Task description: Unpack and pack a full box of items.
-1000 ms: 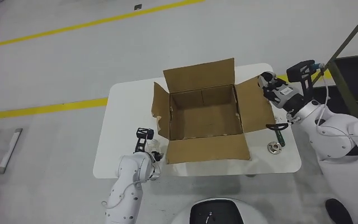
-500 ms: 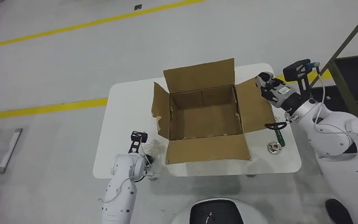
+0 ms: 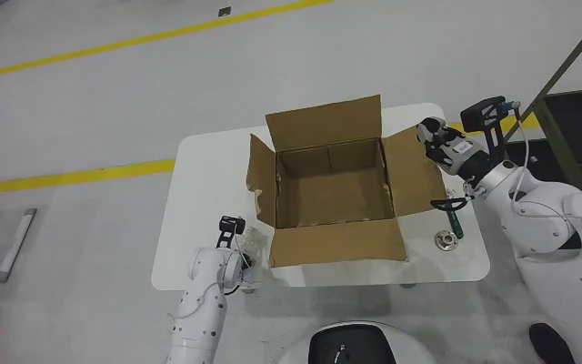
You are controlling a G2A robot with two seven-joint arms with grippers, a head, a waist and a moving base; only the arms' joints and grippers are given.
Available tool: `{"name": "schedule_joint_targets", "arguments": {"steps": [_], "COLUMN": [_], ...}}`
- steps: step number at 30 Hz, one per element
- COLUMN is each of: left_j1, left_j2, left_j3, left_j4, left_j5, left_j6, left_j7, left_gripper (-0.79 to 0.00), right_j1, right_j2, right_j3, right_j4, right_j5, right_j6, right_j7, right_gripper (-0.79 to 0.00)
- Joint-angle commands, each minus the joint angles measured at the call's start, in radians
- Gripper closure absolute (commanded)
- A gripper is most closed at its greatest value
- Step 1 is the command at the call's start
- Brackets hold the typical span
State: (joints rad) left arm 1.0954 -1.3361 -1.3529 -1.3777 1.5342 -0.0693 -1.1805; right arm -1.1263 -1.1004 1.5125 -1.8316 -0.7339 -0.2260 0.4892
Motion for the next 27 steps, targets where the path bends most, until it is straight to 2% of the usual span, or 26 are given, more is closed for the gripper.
{"name": "schedule_joint_targets", "arguments": {"steps": [1,2,6,13,20,24,27], "left_j1": [0.002,0.004,0.014,0.051,0.095,0.109,0.079], "left_j2": [0.001,0.001,0.002,0.006,0.011,0.012,0.012], "left_j3": [0.000,0.000,-0.004,-0.045,-0.116,-0.192,-0.247], "left_j4": [0.001,0.002,-0.010,-0.130,-0.342,-0.500,-0.589], "left_j5": [0.004,0.005,0.002,-0.045,-0.113,-0.220,-0.394], "left_j6": [0.001,0.002,0.005,0.045,0.097,0.149,0.170], "left_j7": [0.005,0.007,0.008,-0.012,-0.052,-0.046,-0.141], "left_gripper": [-0.083,0.000,0.000,0.000,0.000,0.000,0.000], "right_j1": [-0.001,-0.002,-0.003,0.000,0.000,-0.007,-0.009], "right_j2": [0.000,0.001,0.001,0.002,0.003,0.003,0.003], "right_j3": [0.001,0.001,0.001,-0.004,-0.007,-0.007,-0.013], "right_j4": [-0.002,-0.002,-0.005,-0.012,-0.010,-0.004,0.006], "right_j5": [0.000,-0.001,0.003,0.008,0.013,0.012,0.010], "right_j6": [0.001,0.002,0.007,0.010,0.021,0.039,0.049], "right_j7": [0.000,0.002,0.005,0.009,0.013,0.019,0.026], "right_gripper": [0.000,0.000,0.000,0.000,0.000,0.000,0.000]}}
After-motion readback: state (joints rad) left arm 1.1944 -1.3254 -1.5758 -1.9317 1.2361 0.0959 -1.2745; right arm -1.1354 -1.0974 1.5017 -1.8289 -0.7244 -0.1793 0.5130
